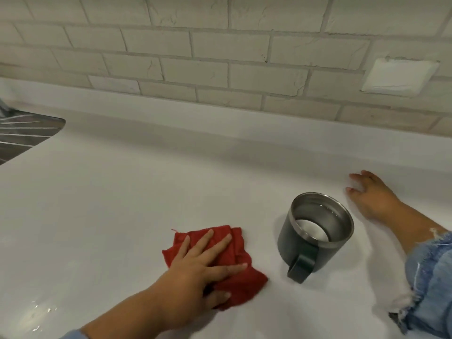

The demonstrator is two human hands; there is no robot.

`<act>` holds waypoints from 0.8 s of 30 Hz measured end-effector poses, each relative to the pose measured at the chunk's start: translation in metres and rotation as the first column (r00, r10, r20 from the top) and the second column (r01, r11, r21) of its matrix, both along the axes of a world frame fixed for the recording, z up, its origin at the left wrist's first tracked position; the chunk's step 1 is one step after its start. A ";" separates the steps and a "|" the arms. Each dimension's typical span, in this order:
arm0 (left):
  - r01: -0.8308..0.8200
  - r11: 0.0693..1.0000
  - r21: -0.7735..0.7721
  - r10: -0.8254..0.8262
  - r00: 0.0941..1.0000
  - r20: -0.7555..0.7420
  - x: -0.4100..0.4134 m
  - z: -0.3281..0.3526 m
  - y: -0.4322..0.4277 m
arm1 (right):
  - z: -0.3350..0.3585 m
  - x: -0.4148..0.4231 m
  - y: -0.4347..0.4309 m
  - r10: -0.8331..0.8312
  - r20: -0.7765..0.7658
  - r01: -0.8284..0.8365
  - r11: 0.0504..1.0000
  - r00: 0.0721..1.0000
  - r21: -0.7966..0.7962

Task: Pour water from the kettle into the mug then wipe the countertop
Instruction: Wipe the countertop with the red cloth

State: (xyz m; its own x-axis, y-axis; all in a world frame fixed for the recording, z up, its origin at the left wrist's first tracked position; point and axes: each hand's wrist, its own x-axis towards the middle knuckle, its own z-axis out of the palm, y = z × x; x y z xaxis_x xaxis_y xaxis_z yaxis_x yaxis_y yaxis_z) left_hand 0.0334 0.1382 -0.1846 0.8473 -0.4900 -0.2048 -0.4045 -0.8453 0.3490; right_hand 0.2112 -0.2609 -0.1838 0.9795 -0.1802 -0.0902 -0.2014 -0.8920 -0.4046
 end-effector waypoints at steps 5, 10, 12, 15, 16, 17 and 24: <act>0.072 0.997 -0.007 -0.072 0.995 -0.076 0.002 0.001 0.065 | 0.039 -0.028 -0.006 -0.173 0.277 0.091 0.954 0.945 0.286; -0.084 0.996 0.029 0.086 0.993 -0.084 0.000 0.010 0.097 | 0.119 -0.066 0.034 -0.321 0.565 -0.063 0.828 0.760 0.556; -0.066 0.996 0.068 0.071 0.995 -0.069 -0.010 0.014 0.081 | 0.150 -0.085 0.071 -0.283 0.655 -0.227 0.781 0.701 0.581; 0.074 0.996 0.047 -0.071 0.996 -0.047 -0.034 0.011 0.048 | 0.182 -0.117 0.134 -0.107 0.747 -0.458 0.730 0.657 0.507; 0.134 0.991 0.027 -0.132 0.990 -0.053 -0.042 0.009 0.044 | 0.187 -0.127 0.152 -0.033 0.767 -0.529 0.705 0.640 0.472; 0.193 0.981 0.013 -0.192 0.979 -0.068 -0.048 0.006 0.044 | 0.189 -0.137 0.169 0.040 0.772 -0.576 0.690 0.634 0.437; 0.196 0.978 -0.065 -0.205 0.958 -0.202 -0.061 0.020 0.126 | 0.132 -0.188 0.259 0.519 0.567 -0.742 0.609 0.640 0.281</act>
State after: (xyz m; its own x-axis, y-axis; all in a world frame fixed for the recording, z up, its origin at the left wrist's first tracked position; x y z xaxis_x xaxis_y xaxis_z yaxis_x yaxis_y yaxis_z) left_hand -0.0273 0.2642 -0.1642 0.6723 -0.6579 -0.3393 -0.4793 -0.7362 0.4778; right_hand 0.0230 -0.0014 -0.0516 0.7786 0.4523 0.4349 0.6137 -0.4047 -0.6779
